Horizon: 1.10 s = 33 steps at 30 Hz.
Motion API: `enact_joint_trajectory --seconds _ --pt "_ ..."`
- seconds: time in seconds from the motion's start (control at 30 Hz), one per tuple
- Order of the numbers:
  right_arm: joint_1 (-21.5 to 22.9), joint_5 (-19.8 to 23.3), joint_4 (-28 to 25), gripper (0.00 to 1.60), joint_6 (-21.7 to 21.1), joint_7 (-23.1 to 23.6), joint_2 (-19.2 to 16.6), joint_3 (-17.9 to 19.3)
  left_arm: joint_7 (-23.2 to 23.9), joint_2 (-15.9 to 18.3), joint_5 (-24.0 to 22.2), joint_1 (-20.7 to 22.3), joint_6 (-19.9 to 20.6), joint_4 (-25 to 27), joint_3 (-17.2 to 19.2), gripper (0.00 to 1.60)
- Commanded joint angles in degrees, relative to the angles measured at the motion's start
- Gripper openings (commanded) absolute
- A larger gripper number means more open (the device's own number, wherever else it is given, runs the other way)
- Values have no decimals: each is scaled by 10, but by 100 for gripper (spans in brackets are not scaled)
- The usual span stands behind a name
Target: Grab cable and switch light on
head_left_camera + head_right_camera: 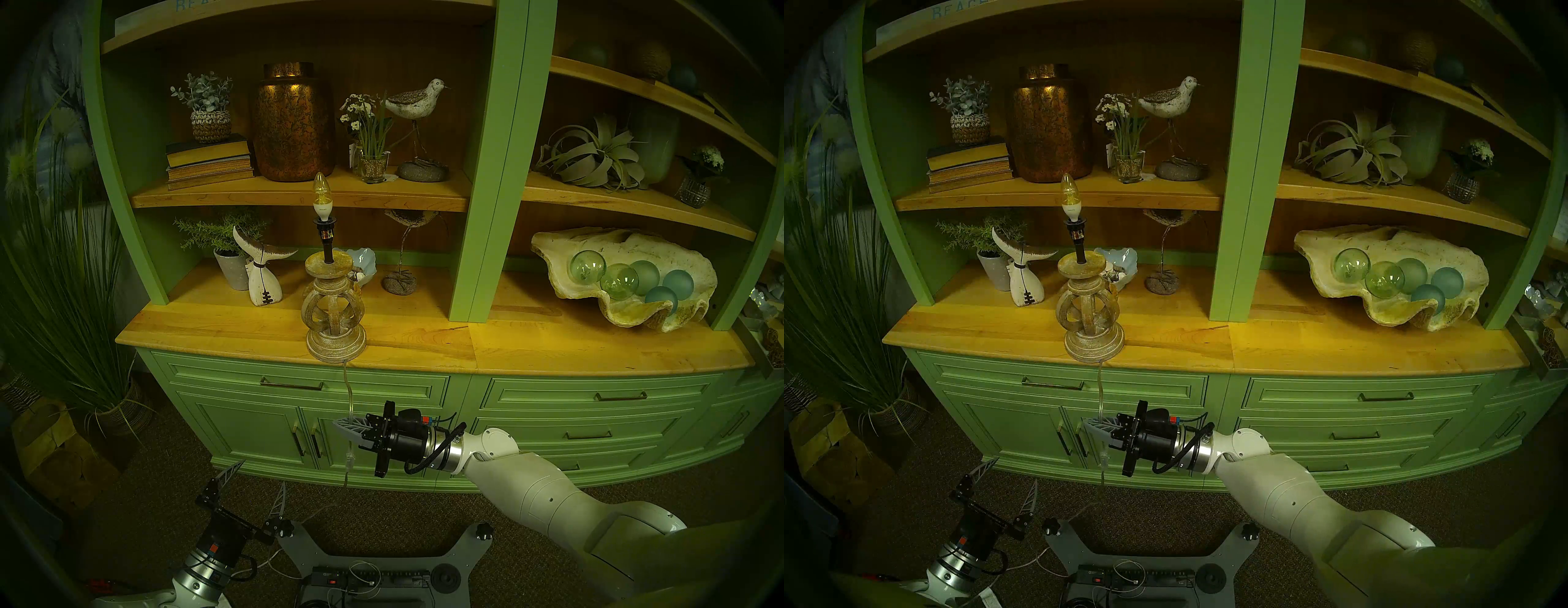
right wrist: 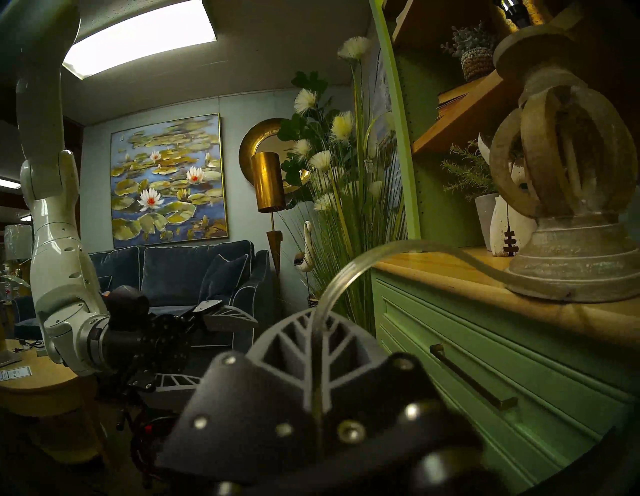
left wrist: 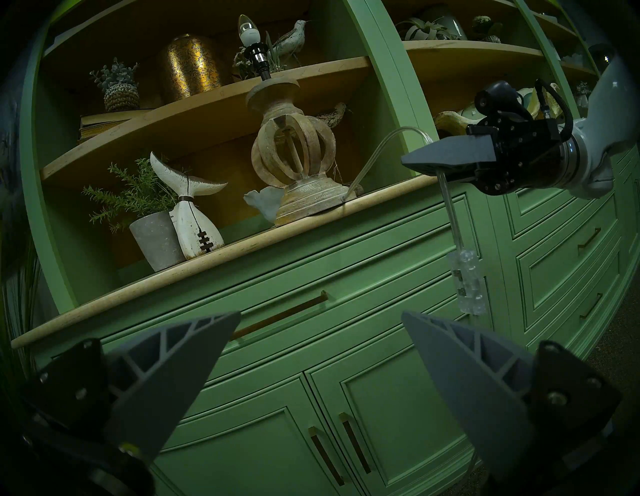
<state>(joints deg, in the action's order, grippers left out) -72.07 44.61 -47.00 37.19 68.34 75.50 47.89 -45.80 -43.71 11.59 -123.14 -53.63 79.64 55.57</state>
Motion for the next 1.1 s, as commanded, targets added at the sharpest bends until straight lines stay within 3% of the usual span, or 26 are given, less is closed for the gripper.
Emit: enact_joint_trajectory --seconds 0.0,1.07 --pt "33 9 4 0 26 25 24 6 0 -1 1 2 -2 8 1 160" --pt "50 36 13 0 62 9 20 -37 -2 0 1 3 -1 9 -1 160"
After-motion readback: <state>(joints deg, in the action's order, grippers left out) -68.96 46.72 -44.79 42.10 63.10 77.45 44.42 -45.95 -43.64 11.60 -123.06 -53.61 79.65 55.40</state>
